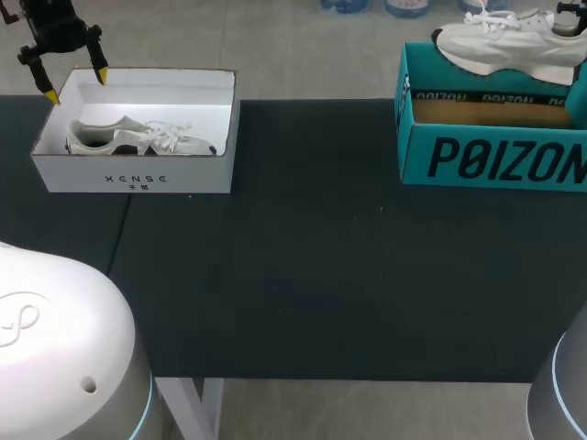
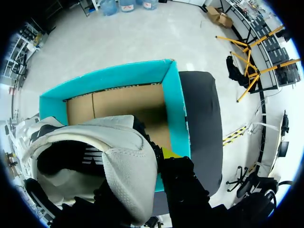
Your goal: Take the shoe out of the shoebox, open the shoe tongue, remove and reinsert the insole, then place the shoe into the shoebox
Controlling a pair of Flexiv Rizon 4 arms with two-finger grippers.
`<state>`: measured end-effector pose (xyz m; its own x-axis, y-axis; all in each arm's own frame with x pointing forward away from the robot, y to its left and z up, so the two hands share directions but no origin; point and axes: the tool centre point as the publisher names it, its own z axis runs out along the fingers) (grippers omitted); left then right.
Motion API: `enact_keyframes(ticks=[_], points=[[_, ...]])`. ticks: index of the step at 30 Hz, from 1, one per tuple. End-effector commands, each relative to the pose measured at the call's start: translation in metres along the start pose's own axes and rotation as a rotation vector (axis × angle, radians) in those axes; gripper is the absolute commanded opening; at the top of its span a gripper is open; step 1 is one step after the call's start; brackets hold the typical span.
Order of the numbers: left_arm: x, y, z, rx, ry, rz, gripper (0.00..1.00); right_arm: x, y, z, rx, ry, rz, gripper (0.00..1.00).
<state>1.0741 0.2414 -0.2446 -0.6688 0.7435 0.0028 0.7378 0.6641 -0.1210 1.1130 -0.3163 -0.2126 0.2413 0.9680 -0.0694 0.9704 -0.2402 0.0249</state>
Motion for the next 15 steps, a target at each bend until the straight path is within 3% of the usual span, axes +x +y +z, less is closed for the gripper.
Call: enact_keyframes(ticks=[1, 7, 10, 15], points=[[0.000, 0.001, 0.000, 0.000, 0.001, 0.001, 1.00, -0.001, -0.038, -0.004, -0.172, 0.001, 0.002, 0.00], [0.000, 0.001, 0.000, 0.000, 0.001, 0.001, 1.00, 0.002, -0.041, -0.008, -0.175, 0.011, 0.016, 0.00], [0.000, 0.001, 0.000, 0.000, 0.001, 0.001, 1.00, 0.017, -0.064, -0.028, -0.218, -0.016, 0.012, 0.00], [0.000, 0.001, 0.000, 0.000, 0.001, 0.001, 1.00, 0.038, -0.101, -0.043, -0.233, -0.027, 0.015, 0.00]])
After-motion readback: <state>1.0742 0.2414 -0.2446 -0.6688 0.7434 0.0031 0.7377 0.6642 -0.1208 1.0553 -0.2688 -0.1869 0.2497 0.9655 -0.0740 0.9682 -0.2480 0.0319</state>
